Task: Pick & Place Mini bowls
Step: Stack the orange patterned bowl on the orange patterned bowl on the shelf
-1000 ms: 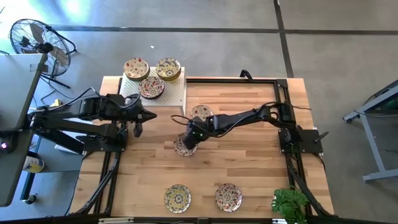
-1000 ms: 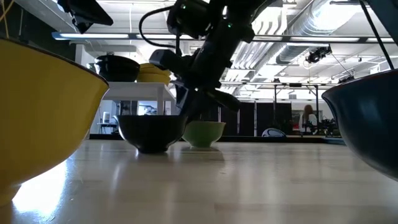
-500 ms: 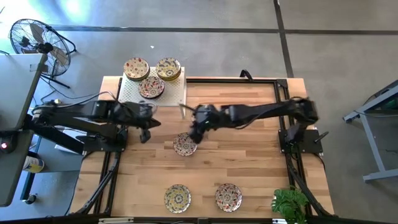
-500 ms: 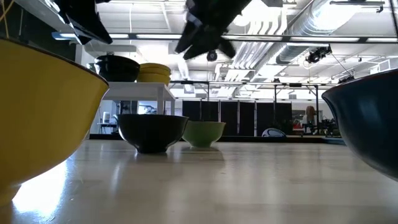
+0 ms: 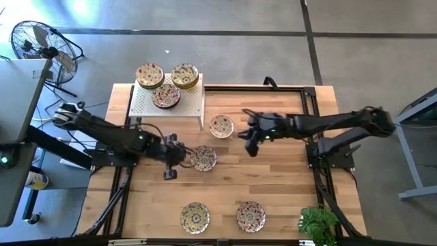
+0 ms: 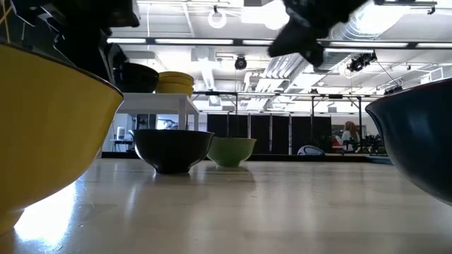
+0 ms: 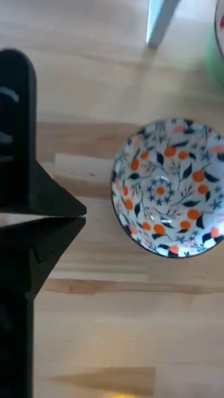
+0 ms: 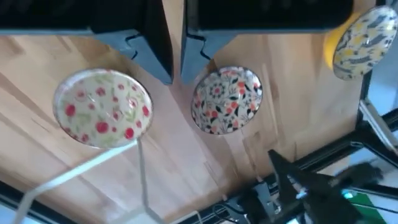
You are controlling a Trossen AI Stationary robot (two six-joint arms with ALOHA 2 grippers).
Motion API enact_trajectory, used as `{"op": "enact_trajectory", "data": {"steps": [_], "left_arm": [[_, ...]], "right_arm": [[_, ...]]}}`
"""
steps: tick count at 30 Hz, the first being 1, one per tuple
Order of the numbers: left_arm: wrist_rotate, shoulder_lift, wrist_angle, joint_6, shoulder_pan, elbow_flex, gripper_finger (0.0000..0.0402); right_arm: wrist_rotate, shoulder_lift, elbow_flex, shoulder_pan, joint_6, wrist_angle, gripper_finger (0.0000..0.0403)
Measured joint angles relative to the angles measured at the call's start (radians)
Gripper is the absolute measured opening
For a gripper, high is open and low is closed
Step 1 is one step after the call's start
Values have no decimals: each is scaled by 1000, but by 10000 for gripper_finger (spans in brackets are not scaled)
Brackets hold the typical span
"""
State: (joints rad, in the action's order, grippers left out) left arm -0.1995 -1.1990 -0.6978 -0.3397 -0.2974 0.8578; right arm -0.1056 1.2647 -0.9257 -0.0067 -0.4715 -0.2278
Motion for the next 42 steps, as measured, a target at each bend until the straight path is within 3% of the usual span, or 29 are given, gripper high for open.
{"op": "enact_trajectory", "data": {"steps": [12,20,27,38,42], "left_arm": [[-2,-332,5,113,-4,259,147],[-5,-511,-1,130,-6,358,165],[-76,-591,16,53,-6,372,158],[-88,-605,24,55,-4,368,22],[-94,-600,24,66,-4,371,12]], "right_arm": [[5,-318,212,0,-26,-8,4],[8,-405,237,0,-10,-58,3],[24,-424,237,0,32,-89,1],[35,-423,237,0,46,-93,1],[35,-423,237,0,50,-99,2]]}}
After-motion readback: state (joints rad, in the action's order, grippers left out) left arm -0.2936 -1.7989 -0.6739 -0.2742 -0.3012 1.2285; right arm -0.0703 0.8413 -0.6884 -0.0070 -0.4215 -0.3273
